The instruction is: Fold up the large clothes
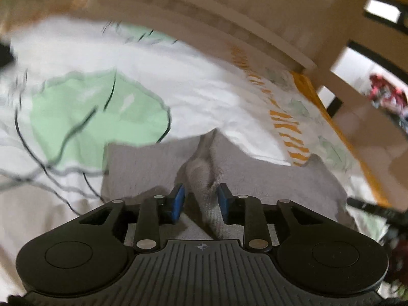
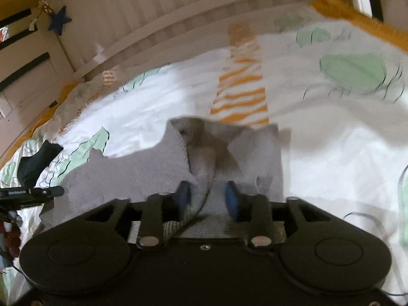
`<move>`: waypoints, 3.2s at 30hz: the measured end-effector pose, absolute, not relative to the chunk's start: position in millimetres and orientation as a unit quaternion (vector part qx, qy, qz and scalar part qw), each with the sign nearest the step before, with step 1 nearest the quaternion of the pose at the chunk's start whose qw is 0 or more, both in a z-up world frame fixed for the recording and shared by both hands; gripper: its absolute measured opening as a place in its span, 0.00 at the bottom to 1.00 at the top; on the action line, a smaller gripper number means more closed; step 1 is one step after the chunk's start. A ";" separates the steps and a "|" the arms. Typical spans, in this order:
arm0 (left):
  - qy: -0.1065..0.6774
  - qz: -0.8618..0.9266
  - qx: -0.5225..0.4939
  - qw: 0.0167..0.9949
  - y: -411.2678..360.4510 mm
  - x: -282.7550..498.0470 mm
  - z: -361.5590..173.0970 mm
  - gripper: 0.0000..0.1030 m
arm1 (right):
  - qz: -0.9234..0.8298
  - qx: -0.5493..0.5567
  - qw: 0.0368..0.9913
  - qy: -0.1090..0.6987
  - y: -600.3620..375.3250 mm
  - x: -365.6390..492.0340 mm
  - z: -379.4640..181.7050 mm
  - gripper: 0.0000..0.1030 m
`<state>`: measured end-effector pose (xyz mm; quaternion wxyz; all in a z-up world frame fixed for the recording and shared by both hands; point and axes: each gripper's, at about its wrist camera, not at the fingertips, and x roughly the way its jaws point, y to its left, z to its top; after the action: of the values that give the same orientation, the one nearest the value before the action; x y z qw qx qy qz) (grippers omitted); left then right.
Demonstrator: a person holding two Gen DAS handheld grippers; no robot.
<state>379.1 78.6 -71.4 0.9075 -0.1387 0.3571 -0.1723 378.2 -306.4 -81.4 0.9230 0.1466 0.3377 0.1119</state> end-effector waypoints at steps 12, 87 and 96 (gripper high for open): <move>0.404 -0.161 -0.133 0.890 60.2 298.8 -44.8 0.50 | 0.205 0.050 0.926 0.313 -198.2 335.4 -42.5 0.48; 0.434 -0.180 -0.146 0.871 81.3 88.9 -98.1 0.80 | 0.079 0.296 0.827 0.472 -263.0 103.8 -91.8 1.00; 0.434 -0.142 -0.192 0.869 100.9 91.9 -103.9 0.07 | 0.083 0.309 0.824 0.467 -267.3 102.7 -91.6 0.99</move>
<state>91.9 100.9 -103.9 0.8686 -0.1921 0.4342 -0.1415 102.7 -267.3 -91.6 0.8242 0.3086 0.4674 0.0834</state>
